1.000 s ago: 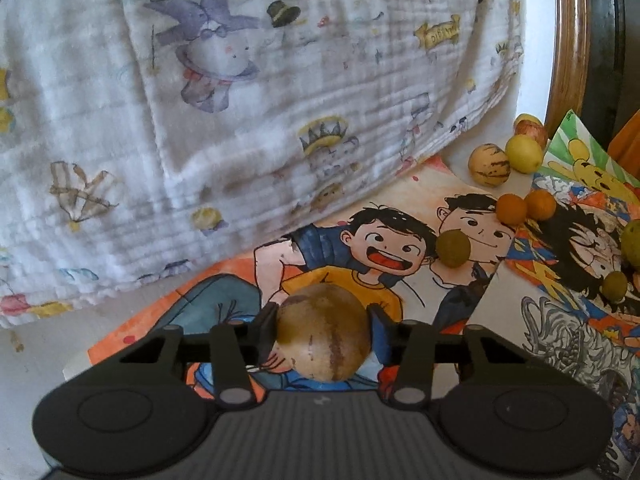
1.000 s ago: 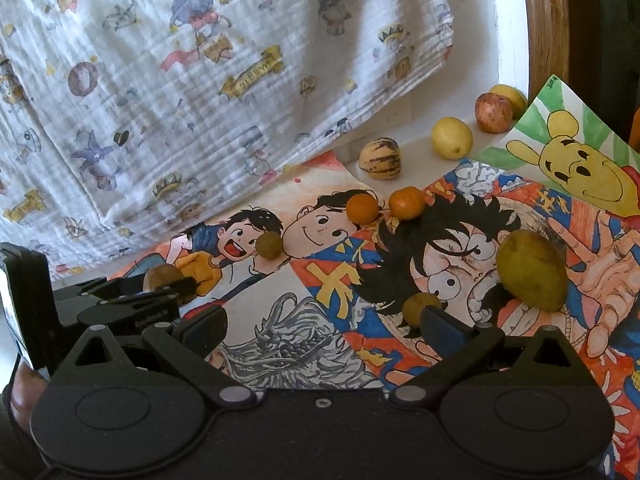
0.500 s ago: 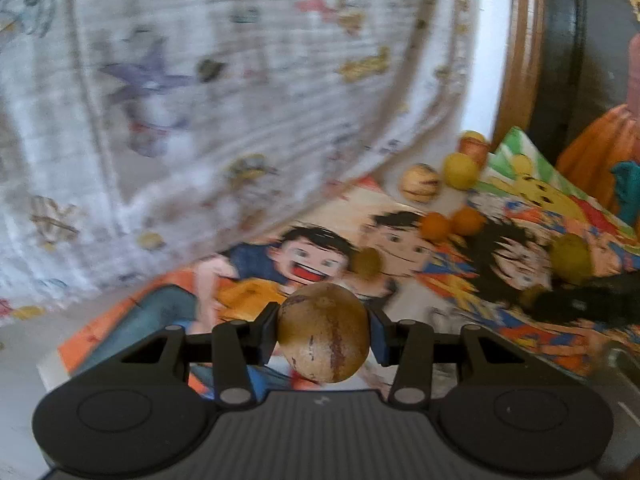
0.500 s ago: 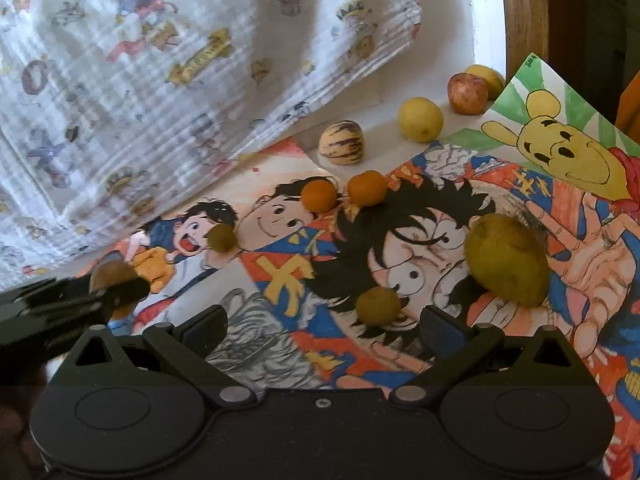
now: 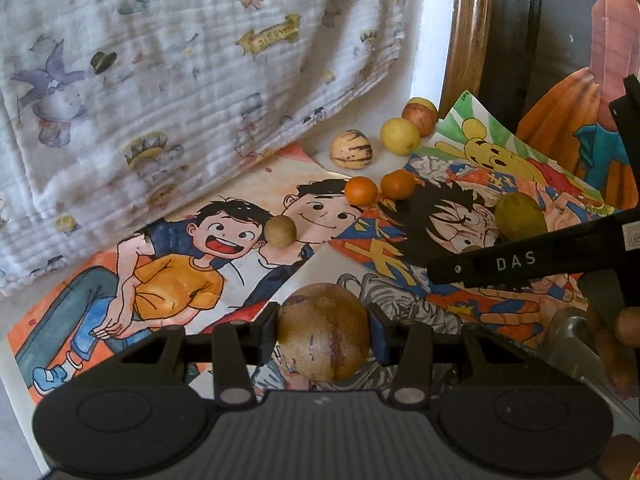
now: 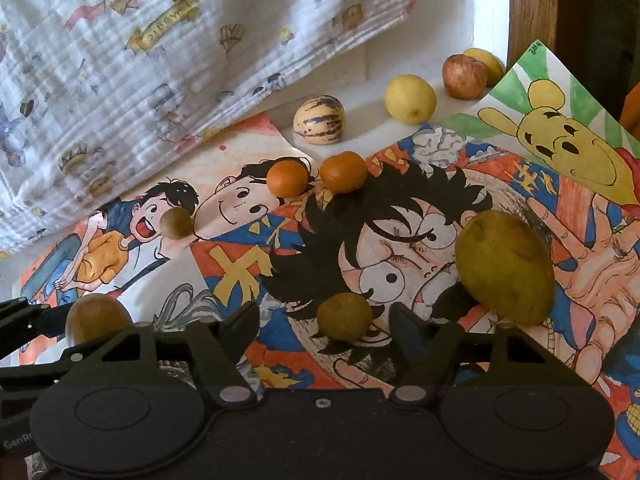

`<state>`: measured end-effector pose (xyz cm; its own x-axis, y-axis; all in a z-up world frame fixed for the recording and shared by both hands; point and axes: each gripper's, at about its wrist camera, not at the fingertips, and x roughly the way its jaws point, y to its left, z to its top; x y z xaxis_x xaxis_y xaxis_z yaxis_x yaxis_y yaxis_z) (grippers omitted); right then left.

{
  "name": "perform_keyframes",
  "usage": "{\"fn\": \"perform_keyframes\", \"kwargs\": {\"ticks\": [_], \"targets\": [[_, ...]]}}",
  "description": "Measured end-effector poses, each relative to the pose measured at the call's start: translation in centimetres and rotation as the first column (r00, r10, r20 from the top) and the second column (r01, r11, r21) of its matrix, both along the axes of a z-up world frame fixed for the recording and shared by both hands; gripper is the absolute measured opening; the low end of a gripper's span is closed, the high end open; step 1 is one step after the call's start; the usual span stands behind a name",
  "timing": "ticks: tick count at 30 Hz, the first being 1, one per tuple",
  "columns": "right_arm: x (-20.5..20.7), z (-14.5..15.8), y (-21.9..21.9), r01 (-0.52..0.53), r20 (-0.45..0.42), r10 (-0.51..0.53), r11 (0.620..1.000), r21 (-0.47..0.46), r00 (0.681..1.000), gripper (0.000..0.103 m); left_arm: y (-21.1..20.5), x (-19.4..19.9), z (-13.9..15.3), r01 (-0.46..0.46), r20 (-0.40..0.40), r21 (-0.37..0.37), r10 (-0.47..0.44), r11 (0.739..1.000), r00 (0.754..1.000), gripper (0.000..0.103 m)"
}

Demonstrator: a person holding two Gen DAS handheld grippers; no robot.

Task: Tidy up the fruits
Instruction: 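Grasp the small yellow-green round fruit with the right gripper while the left gripper holds its fruit, then carry both held fruits over the metal tray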

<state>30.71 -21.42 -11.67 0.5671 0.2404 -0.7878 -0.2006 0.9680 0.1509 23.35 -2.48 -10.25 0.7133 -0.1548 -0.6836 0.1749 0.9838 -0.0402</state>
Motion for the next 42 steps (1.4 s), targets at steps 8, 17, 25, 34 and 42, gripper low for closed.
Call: {"fn": "perform_keyframes", "kwargs": {"ticks": [8, 17, 25, 34, 42], "targets": [[0.2, 0.0, 0.3, -0.016, 0.009, 0.016, 0.999, -0.034, 1.0, 0.05, 0.5, 0.4, -0.2, -0.02, -0.01, 0.001, 0.02, 1.0, 1.0, 0.05], [-0.8, 0.4, 0.7, -0.049, 0.006, 0.049, 0.997, -0.061, 0.999, 0.031, 0.6, 0.5, -0.3, -0.031, -0.022, -0.003, 0.031, 1.0, 0.999, 0.05], [-4.0, 3.6, 2.2, -0.101, 0.055, 0.102, 0.995, -0.006, 0.993, 0.031, 0.8, -0.6, 1.3, -0.045, 0.01, -0.013, 0.045, 0.999, 0.999, 0.05], [-8.2, 7.8, 2.4, -0.118, 0.137, 0.112, 0.992, 0.041, 0.984, 0.031, 1.1, -3.5, 4.3, -0.06, 0.069, -0.018, 0.062, 0.998, 0.996, 0.05], [-13.7, 12.1, 2.2, -0.127, 0.222, 0.111, 0.99, 0.064, 0.969, 0.031, 0.6, -8.1, 7.1, -0.059, 0.123, -0.02, 0.061, 0.998, 0.99, 0.05]]}}
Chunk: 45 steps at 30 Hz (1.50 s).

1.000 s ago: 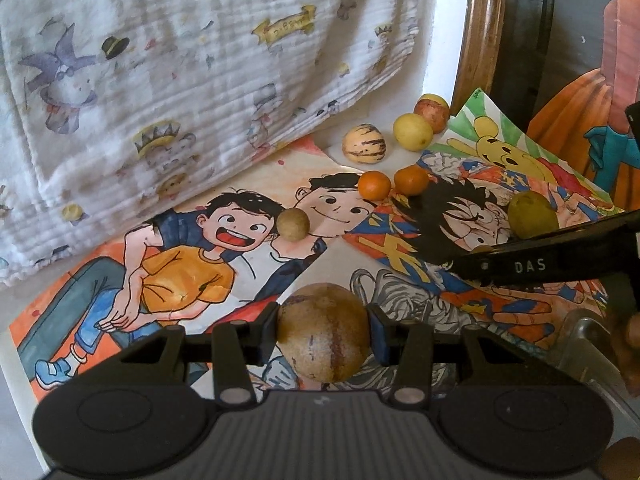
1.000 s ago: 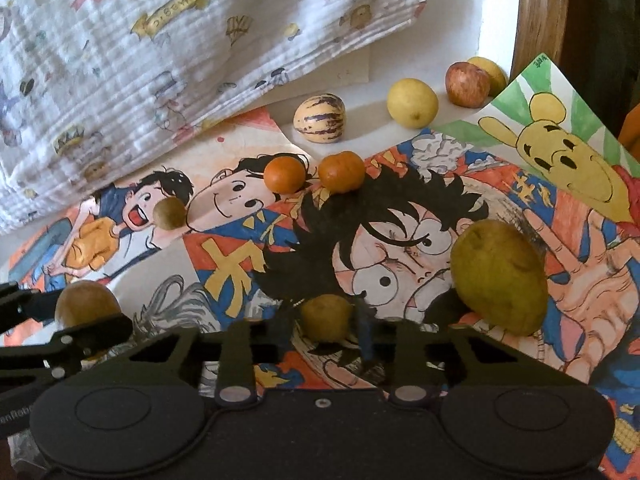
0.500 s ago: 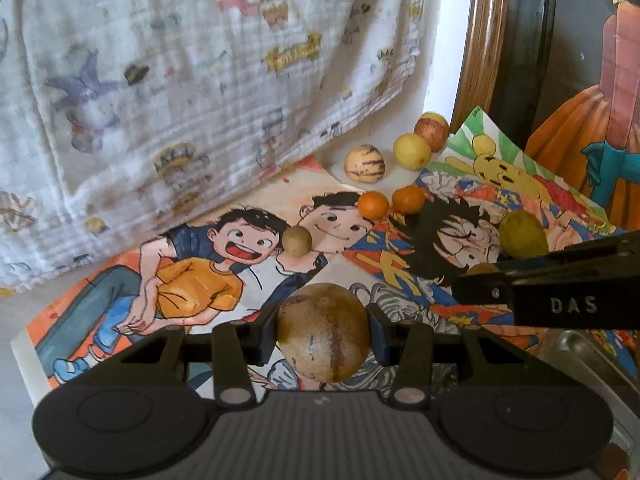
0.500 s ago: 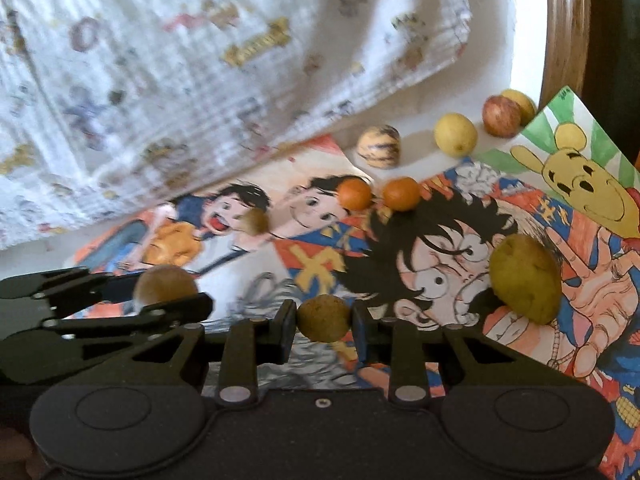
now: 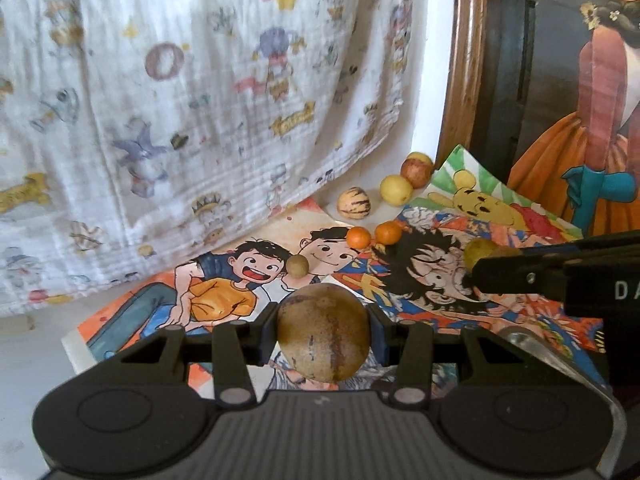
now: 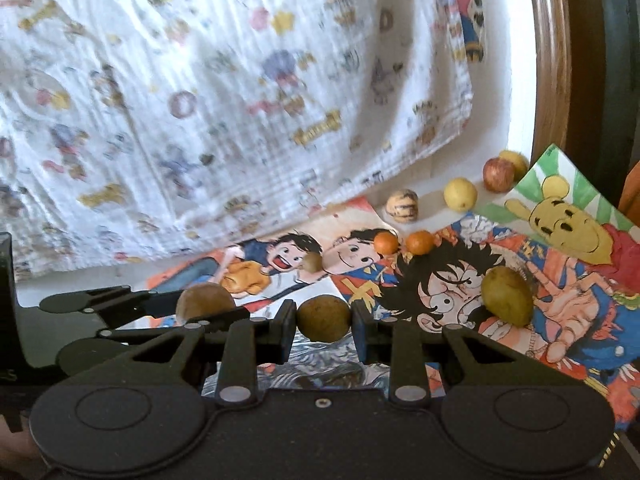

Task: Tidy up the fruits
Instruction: 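Carry both held fruits over the metal tray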

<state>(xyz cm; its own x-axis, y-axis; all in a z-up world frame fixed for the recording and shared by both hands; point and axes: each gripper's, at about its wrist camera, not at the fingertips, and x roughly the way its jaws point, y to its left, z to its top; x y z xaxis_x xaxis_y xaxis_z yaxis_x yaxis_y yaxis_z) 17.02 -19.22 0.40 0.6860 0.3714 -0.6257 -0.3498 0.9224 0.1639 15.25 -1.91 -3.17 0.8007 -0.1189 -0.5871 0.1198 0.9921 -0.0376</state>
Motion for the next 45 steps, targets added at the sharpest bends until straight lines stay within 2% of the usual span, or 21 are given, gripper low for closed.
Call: {"fn": "perform_keyframes", "kwargs": {"ticks": [11, 24, 33, 45], "targets": [[-8.0, 4.6, -2.2, 0.022, 0.09, -0.025, 0.999, 0.026, 0.996, 0.031, -0.9, -6.5, 4.1, 0.034, 0.071, -0.01, -0.033, 0.999, 0.997, 0.05], [-15.3, 6.4, -4.5, 0.071, 0.134, -0.076, 0.997, 0.041, 0.988, 0.031, -3.7, -12.5, 4.6, 0.11, 0.085, -0.033, -0.107, 0.993, 0.991, 0.05], [-18.5, 4.9, -6.8, 0.124, 0.109, -0.128, 0.991, 0.046, 0.986, 0.031, -6.1, -15.1, 2.6, 0.171, 0.05, -0.016, -0.17, 0.985, 0.984, 0.05], [-18.5, -0.7, -8.8, 0.162, -0.01, -0.162, 0.986, 0.047, 0.987, 0.031, -9.0, -16.0, -3.6, 0.23, -0.091, 0.024, -0.227, 0.973, 0.97, 0.05]]}}
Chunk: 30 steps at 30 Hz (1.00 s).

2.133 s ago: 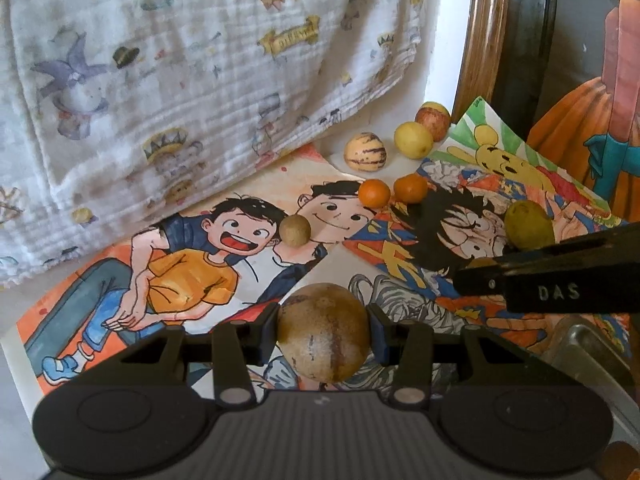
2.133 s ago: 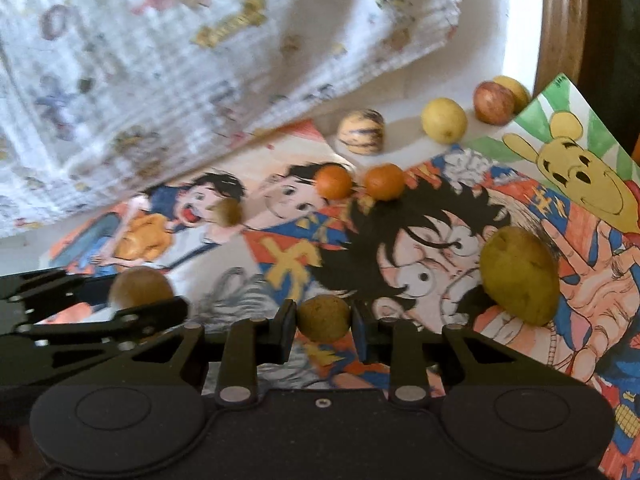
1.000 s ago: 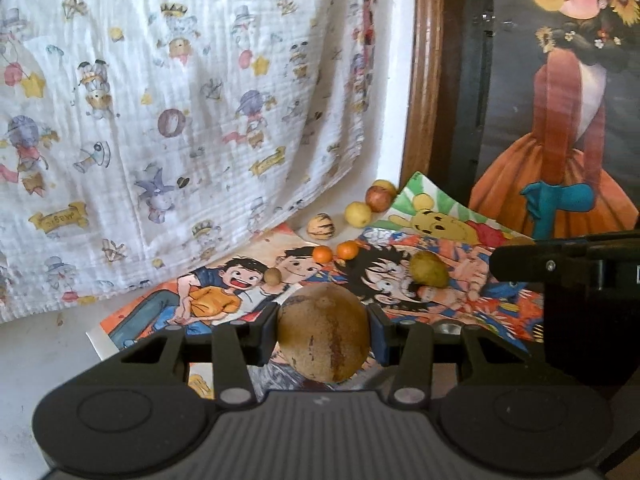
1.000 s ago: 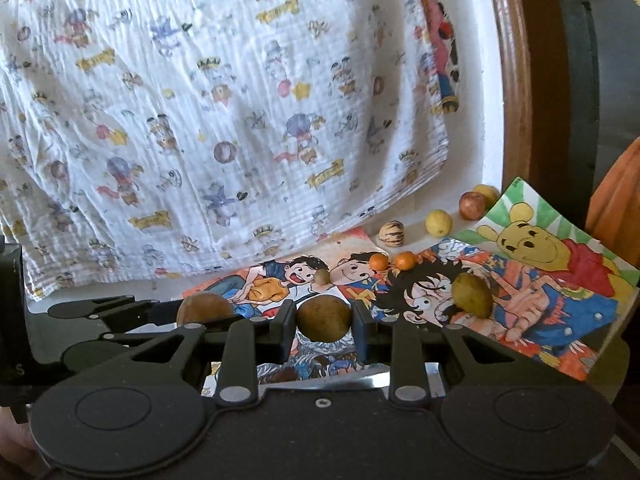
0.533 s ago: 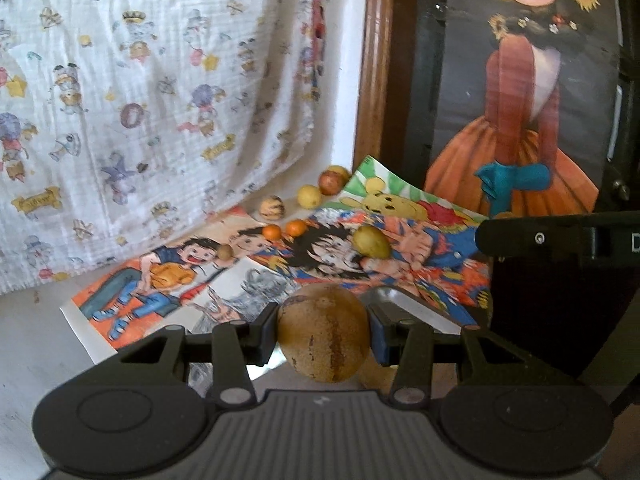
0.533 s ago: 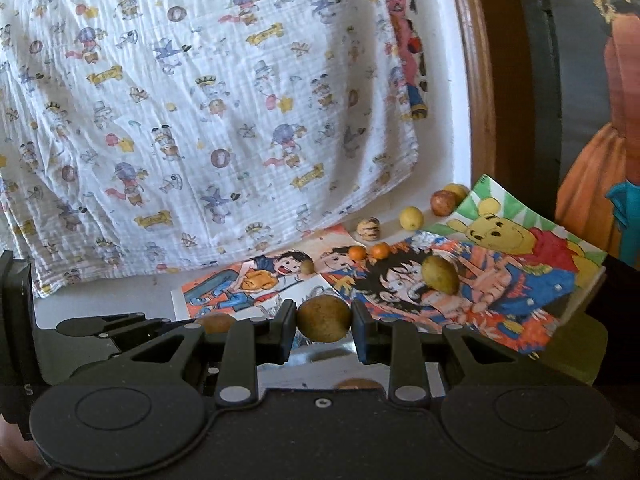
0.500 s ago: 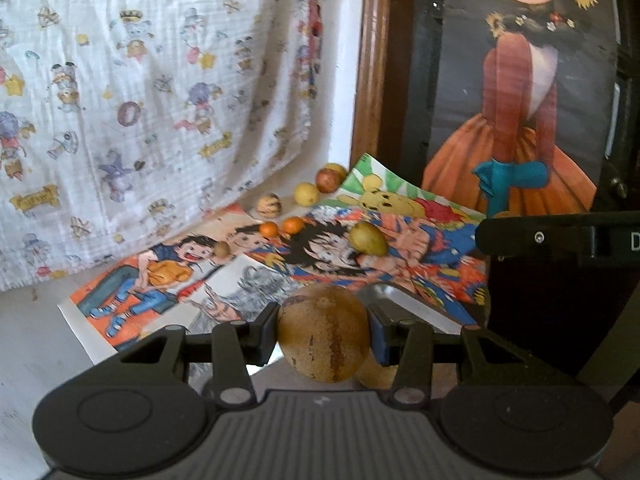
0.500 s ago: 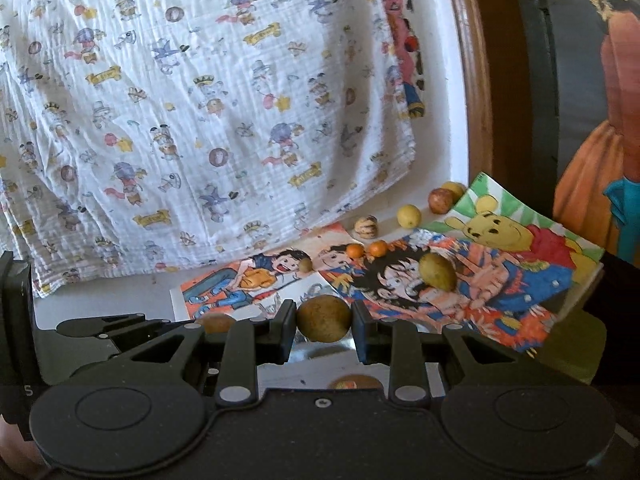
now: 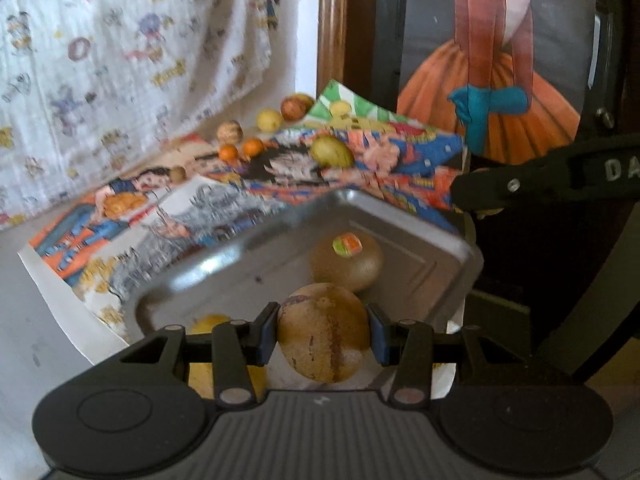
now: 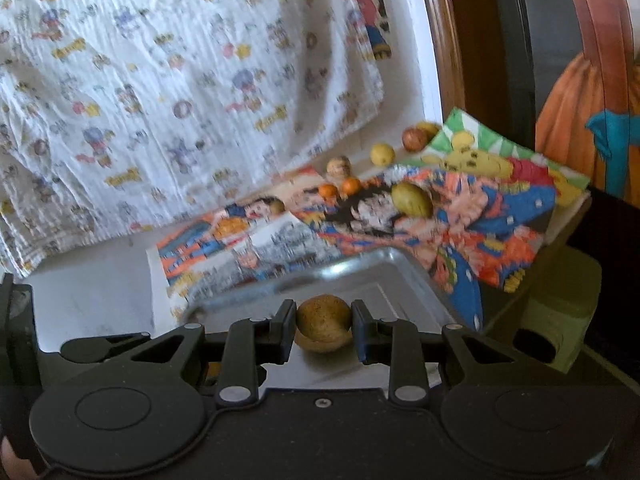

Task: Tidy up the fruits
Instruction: 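Carry both held fruits over the metal tray, then open both grippers to release the fruits into the tray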

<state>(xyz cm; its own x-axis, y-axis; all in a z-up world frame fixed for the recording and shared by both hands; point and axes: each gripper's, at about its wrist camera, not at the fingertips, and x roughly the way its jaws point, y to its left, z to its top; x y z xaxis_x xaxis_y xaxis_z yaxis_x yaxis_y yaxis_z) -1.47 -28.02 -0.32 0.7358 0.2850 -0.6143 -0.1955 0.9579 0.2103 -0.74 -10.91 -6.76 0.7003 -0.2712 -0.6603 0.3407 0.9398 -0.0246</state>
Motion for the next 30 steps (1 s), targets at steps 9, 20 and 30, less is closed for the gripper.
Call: {"fn": "perform_keyframes", "kwargs": {"ticks": [9, 20, 30], "targets": [[2.5, -5.7, -0.3, -0.017, -0.112, 0.014, 0.999, -0.029, 0.994, 0.031, -1.4, 0.9, -2.4, 0.008, -0.041, 0.053, -0.006, 0.999, 0.999, 0.05], [4.5, -8.1, 0.2, -0.042, -0.164, 0.036, 0.998, -0.038, 0.986, 0.031, -2.0, 1.1, -3.1, 0.003, -0.014, 0.115, -0.002, 0.993, 1.0, 0.051], [4.8, -8.6, 0.1, -0.036, -0.186, 0.03, 0.999, -0.029, 0.982, 0.035, -2.0, 1.2, -3.1, -0.001, -0.01, 0.12, 0.002, 0.993, 1.0, 0.053]]}}
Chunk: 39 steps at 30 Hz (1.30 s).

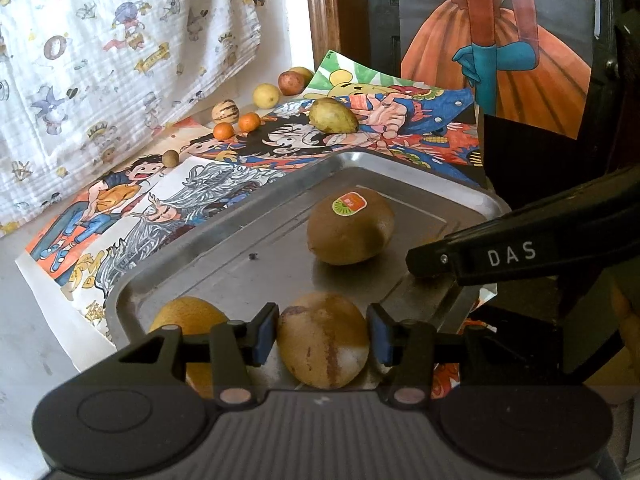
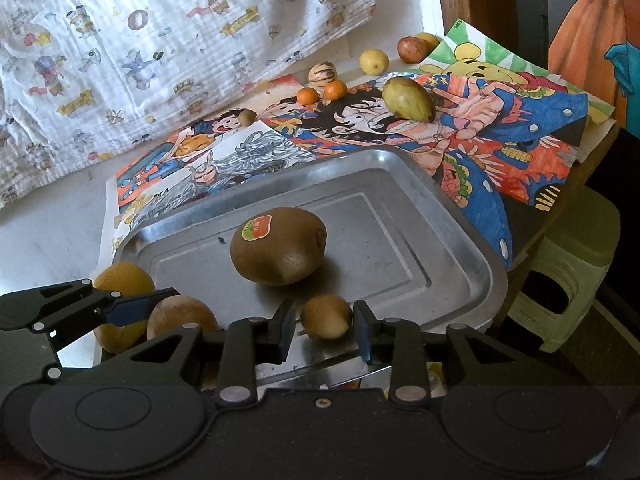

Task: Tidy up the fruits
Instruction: 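Open both grippers to release the fruits into the tray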

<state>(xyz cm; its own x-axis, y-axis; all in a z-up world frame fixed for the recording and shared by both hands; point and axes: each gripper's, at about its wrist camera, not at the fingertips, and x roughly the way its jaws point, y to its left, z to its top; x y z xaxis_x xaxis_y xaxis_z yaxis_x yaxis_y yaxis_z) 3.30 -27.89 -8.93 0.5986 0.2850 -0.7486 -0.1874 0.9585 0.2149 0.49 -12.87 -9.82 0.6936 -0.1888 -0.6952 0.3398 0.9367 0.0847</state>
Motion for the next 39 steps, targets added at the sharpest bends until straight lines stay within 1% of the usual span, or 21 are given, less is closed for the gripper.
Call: {"fn": "perform_keyframes", "kwargs": {"ticks": [4, 7, 9, 11, 13, 17, 18, 20, 21, 22, 26, 29, 35, 39], "targets": [[-0.1, 0.4, 0.1, 0.001, 0.008, -0.002, 1.0, 0.004, 1.0, 0.036, 0.1, 0.1, 0.1, -0.004, 0.0, -0.01, 0.004, 1.0, 1.0, 0.057], [-0.2, 0.7, 0.1, 0.002, 0.016, -0.003, 1.0, 0.01, 1.0, 0.041, 0.2, 0.0, 0.2, -0.001, 0.0, -0.019, 0.001, 1.0, 1.0, 0.06], [-0.3, 1.1, 0.0, 0.007, 0.021, -0.007, 1.0, 0.023, 1.0, 0.049, 0.2, -0.1, 0.3, 0.001, 0.004, -0.023, -0.001, 1.0, 1.0, 0.063], [-0.3, 1.6, -0.1, 0.011, 0.029, -0.012, 0.999, 0.037, 1.0, 0.052, 0.2, -0.2, 0.5, 0.004, 0.013, -0.025, -0.003, 1.0, 1.0, 0.066], [-0.4, 2.1, -0.3, 0.019, 0.036, -0.021, 0.998, 0.055, 0.999, 0.059, 0.3, -0.3, 0.8, -0.001, 0.02, -0.026, 0.001, 1.0, 1.0, 0.073], [-0.7, 3.5, -1.0, 0.051, 0.06, -0.057, 0.994, 0.098, 0.997, 0.085, 0.8, -0.4, 1.6, -0.007, 0.036, -0.061, 0.009, 0.998, 0.999, 0.082], [-0.8, 3.9, -1.1, 0.056, 0.067, -0.063, 0.993, 0.105, 0.996, 0.088, 1.0, -0.4, 1.8, -0.009, 0.043, -0.071, 0.012, 0.997, 0.999, 0.085], [-0.9, 4.7, -1.3, 0.06, 0.087, -0.07, 0.992, 0.114, 0.994, 0.091, 1.4, -0.3, 2.3, -0.017, 0.054, -0.083, 0.022, 0.996, 0.998, 0.09], [-1.0, 5.1, -1.4, 0.064, 0.096, -0.076, 0.991, 0.119, 0.992, 0.096, 1.6, -0.2, 2.5, -0.024, 0.058, -0.09, 0.029, 0.996, 0.998, 0.093], [-1.0, 5.4, -1.5, 0.068, 0.104, -0.082, 0.99, 0.125, 0.991, 0.098, 1.9, -0.1, 2.7, -0.029, 0.062, -0.098, 0.035, 0.995, 0.997, 0.095], [-1.1, 6.9, -1.5, 0.074, 0.141, -0.094, 0.988, 0.138, 0.986, 0.102, 3.2, 0.4, 3.8, -0.055, 0.076, -0.135, 0.066, 0.989, 0.995, 0.099], [-0.9, 7.8, -1.4, 0.069, 0.164, -0.092, 0.988, 0.141, 0.982, 0.102, 4.1, 0.7, 4.8, -0.063, 0.103, -0.15, 0.079, 0.987, 0.992, 0.1], [0.0, 9.5, -1.0, 0.055, 0.201, -0.081, 0.99, 0.133, 0.976, 0.102, 5.6, 2.1, 7.2, -0.081, 0.156, -0.164, 0.107, 0.983, 0.982, 0.101], [1.0, 10.6, -0.7, 0.038, 0.224, -0.063, 0.993, 0.115, 0.973, 0.102, 6.5, 4.1, 8.6, -0.099, 0.191, -0.15, 0.128, 0.984, 0.973, 0.101]]}}
